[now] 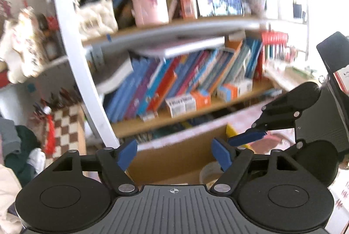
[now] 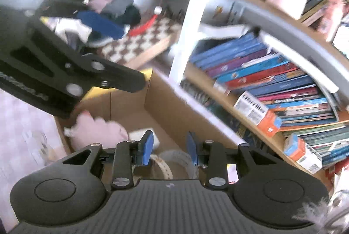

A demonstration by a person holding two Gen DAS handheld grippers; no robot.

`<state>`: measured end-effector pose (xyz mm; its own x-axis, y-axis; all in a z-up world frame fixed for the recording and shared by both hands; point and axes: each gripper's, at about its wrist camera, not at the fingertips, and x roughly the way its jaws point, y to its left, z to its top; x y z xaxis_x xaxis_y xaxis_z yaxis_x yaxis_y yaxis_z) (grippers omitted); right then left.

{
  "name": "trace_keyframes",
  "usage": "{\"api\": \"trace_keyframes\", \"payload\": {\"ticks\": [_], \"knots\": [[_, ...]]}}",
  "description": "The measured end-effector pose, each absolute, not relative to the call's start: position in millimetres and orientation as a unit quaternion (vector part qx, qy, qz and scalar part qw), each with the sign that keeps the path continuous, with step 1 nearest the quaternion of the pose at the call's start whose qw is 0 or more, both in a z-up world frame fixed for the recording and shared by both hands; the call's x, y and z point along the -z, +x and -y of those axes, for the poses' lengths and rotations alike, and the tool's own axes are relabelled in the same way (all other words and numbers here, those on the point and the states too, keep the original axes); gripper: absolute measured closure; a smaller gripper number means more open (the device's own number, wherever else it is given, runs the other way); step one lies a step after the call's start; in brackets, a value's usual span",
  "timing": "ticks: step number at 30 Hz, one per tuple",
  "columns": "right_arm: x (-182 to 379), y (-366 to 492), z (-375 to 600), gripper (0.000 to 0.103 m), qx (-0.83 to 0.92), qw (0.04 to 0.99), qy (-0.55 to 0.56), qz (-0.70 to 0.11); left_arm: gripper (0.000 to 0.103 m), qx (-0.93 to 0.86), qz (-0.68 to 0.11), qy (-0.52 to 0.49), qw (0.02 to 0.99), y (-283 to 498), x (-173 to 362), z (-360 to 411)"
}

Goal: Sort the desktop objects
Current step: 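Raise both tools out of the box and move back toward the table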

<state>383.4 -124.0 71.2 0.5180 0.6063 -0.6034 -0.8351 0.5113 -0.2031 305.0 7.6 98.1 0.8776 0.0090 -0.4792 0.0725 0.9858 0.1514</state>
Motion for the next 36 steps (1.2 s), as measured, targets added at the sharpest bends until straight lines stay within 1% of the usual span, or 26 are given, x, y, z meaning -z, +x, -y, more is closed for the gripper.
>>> {"api": "trace_keyframes", "payload": {"ticks": [2, 4, 8, 10, 12, 16, 25, 29, 34, 36], "knots": [[-81, 373, 132, 0.070, -0.425, 0.847, -0.228, -0.224, 0.023, 0.009, -0.230, 0.079, 0.970, 289, -106, -8], [-91, 362, 142, 0.069, -0.419, 0.858, -0.210, -0.212, 0.020, 0.001, -0.217, 0.073, 0.973, 275, -113, -10], [-109, 339, 166, 0.067, -0.403, 0.880, -0.168, -0.187, 0.019, -0.007, -0.195, 0.061, 0.979, 241, -123, -14], [-117, 328, 178, 0.066, -0.391, 0.891, -0.151, -0.173, 0.017, -0.013, -0.185, 0.061, 0.981, 224, -127, -16], [-123, 318, 190, 0.066, -0.377, 0.902, -0.137, -0.159, 0.014, -0.023, -0.177, 0.062, 0.982, 207, -129, -19], [-127, 302, 211, 0.065, -0.345, 0.919, -0.118, -0.148, 0.013, -0.043, -0.173, 0.053, 0.983, 177, -127, -28], [-102, 269, 231, 0.062, -0.312, 0.927, -0.095, -0.185, 0.012, -0.074, -0.193, 0.014, 0.978, 132, -104, -42], [-82, 250, 234, 0.056, -0.307, 0.925, -0.079, -0.208, 0.012, -0.089, -0.196, 0.001, 0.977, 117, -93, -45], [-51, 227, 230, 0.054, -0.302, 0.917, -0.082, -0.246, 0.012, -0.111, -0.212, -0.032, 0.970, 99, -73, -53], [-41, 218, 227, 0.052, -0.304, 0.913, -0.091, -0.255, 0.012, -0.118, -0.222, -0.038, 0.967, 93, -65, -55]]}}
